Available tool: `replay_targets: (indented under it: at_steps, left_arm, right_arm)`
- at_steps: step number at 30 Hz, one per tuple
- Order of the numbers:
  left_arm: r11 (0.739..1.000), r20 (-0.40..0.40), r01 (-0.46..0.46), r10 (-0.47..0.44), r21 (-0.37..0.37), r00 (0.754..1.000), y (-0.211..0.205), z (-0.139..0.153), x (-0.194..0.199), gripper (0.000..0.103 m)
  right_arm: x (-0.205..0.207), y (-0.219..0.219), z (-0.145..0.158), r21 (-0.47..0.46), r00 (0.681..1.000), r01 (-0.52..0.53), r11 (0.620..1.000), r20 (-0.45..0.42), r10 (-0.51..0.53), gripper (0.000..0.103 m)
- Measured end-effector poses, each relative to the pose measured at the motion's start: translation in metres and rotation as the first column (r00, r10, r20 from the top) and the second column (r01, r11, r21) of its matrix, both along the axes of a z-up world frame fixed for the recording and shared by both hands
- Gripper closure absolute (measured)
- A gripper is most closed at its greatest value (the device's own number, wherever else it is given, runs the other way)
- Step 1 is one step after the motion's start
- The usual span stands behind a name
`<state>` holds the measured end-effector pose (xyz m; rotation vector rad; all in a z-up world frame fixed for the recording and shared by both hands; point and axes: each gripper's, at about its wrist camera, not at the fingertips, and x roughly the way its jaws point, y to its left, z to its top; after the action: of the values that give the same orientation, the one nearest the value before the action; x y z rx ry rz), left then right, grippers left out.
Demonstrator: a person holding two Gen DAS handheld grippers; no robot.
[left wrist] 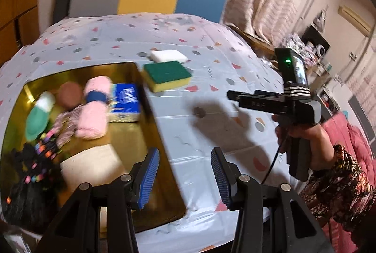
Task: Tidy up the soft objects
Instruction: 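Move the left gripper to the green-yellow scouring sponge and grasp it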
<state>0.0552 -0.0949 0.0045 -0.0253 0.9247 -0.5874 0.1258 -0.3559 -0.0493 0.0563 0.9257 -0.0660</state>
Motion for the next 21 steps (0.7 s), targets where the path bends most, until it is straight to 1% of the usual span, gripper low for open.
replay_targets:
  at_steps: [2, 4, 7, 10, 12, 14, 16, 18, 20, 21]
  left_arm:
    - [0.999, 0.016, 0.023, -0.023, 0.026, 1.000, -0.014, 0.003, 0.002, 0.056]
    - [0.998, 0.025, 0.045, -0.046, 0.044, 0.999, -0.027, 0.007, 0.006, 0.056]
    - [0.997, 0.020, 0.054, -0.056, 0.055, 0.998, -0.043, 0.013, 0.021, 0.056]
    - [0.992, 0.055, 0.043, -0.049, 0.116, 0.997, -0.061, 0.019, 0.042, 0.055]
    - [0.986, 0.060, 0.057, -0.067, 0.156, 0.996, -0.075, 0.020, 0.061, 0.055]
    - [0.979, 0.030, 0.081, -0.088, 0.189, 0.996, -0.089, 0.017, 0.081, 0.049]
    - [0.974, 0.014, 0.092, -0.097, 0.205, 0.995, -0.101, 0.014, 0.099, 0.044]
    - [0.962, 0.016, 0.098, -0.105, 0.254, 0.994, -0.116, 0.009, 0.118, 0.042]
    - [0.950, 0.039, 0.090, -0.106, 0.300, 0.994, -0.125, 0.004, 0.131, 0.041]
    - [0.942, 0.042, 0.102, -0.121, 0.320, 0.992, -0.131, 0.001, 0.138, 0.041]
  right_arm:
    - [0.001, -0.005, -0.001, 0.001, 0.999, 0.035, 0.999, -0.017, -0.035, 0.012]
    - [0.001, -0.010, 0.000, 0.033, 0.999, 0.047, 0.998, -0.025, -0.046, 0.012]
    - [0.000, -0.016, 0.000, 0.075, 0.997, 0.072, 0.995, -0.038, -0.070, 0.012]
    - [0.000, -0.019, -0.001, 0.093, 0.995, 0.091, 0.992, -0.054, -0.086, 0.012]
    - [0.000, -0.023, -0.002, 0.107, 0.993, 0.107, 0.988, -0.066, -0.100, 0.012]
    - [0.000, -0.027, -0.002, 0.132, 0.991, 0.124, 0.983, -0.074, -0.115, 0.012]
    - [-0.001, -0.031, -0.001, 0.154, 0.989, 0.137, 0.979, -0.079, -0.126, 0.012]
    - [-0.001, -0.032, 0.001, 0.164, 0.988, 0.140, 0.976, -0.081, -0.128, 0.012]
    - [-0.001, -0.033, 0.003, 0.177, 0.989, 0.136, 0.975, -0.079, -0.124, 0.011]
    - [-0.001, -0.034, 0.004, 0.181, 0.989, 0.135, 0.974, -0.079, -0.123, 0.011]
